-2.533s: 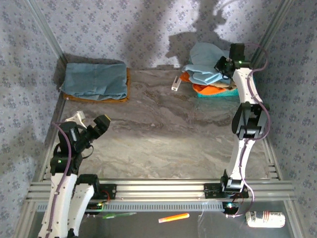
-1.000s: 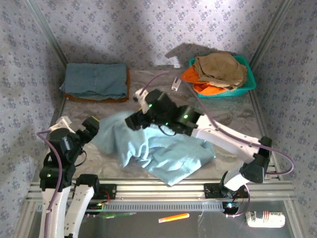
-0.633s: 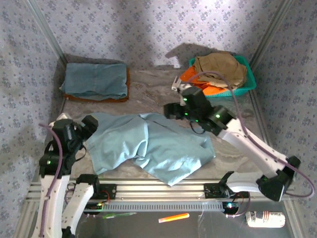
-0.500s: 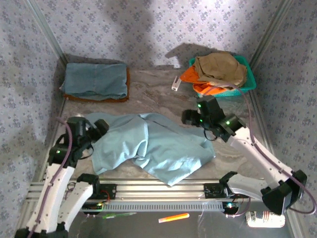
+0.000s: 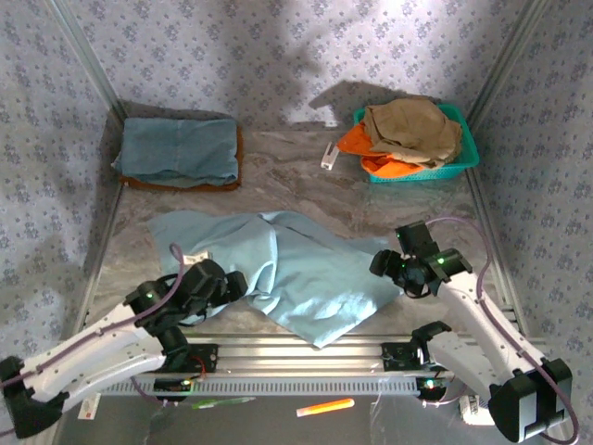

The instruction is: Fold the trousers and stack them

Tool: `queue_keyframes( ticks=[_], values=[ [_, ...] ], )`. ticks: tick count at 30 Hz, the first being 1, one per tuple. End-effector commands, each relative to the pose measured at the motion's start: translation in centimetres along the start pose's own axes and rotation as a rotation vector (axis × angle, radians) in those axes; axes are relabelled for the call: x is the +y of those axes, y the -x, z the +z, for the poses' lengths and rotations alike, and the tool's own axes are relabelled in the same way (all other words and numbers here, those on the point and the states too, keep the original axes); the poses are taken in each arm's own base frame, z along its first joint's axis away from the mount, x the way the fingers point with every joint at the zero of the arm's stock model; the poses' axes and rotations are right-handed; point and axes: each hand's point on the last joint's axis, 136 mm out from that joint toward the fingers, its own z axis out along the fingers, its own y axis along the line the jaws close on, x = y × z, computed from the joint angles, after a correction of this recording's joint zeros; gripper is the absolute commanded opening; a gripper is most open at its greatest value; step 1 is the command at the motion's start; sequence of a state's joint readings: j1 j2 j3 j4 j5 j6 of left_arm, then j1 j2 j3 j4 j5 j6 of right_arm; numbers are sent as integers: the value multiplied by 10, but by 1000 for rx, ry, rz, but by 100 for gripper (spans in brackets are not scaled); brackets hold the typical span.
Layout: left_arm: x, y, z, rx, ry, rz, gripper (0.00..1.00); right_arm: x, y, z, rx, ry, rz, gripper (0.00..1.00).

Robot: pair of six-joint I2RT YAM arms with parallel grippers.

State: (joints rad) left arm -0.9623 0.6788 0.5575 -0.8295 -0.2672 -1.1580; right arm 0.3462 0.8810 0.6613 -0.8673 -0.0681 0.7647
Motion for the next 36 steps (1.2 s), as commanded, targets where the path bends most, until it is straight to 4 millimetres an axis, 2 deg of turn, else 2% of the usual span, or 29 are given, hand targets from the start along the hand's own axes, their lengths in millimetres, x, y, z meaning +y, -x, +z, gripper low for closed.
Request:
queue_keyframes(
  ticks=[1,4,6,8,11,12,16,17,20,23,27,30,33,36],
  values=[
    [6,-2,16,-46,66,-8,98,-11,-24,4,88,-10,64,76],
    [17,-11,35,-36,113,14,95,-16,-34,7,110,-8,71,76],
    [25,-13,43,-45,141,18,85,-21,-46,13,140,-12,91,76],
    [23,-12,47,-59,127,11,78,-19,-53,20,163,18,98,74],
    [26,-9,47,-80,133,22,58,-17,-53,23,157,7,76,69],
    [26,-7,45,-91,134,29,48,-15,-52,24,156,6,67,62],
    [31,3,32,-131,151,55,9,-12,-49,27,148,9,47,10],
    [34,6,28,-144,159,58,0,-10,-46,25,135,11,35,0],
    [42,18,11,-192,171,38,0,-5,-34,10,72,23,1,0],
    [42,25,-2,-212,145,33,0,2,-22,-8,14,44,-29,0],
    [38,36,-16,-221,143,47,0,9,-15,-21,-20,56,-54,0],
    [21,50,-34,-240,116,89,0,21,-4,-37,-66,85,-76,0],
    [-1,76,-68,-287,81,130,0,38,19,-72,-171,118,-114,0],
    [-29,110,-108,-349,34,183,0,63,50,-107,-282,151,-168,0]
  ],
)
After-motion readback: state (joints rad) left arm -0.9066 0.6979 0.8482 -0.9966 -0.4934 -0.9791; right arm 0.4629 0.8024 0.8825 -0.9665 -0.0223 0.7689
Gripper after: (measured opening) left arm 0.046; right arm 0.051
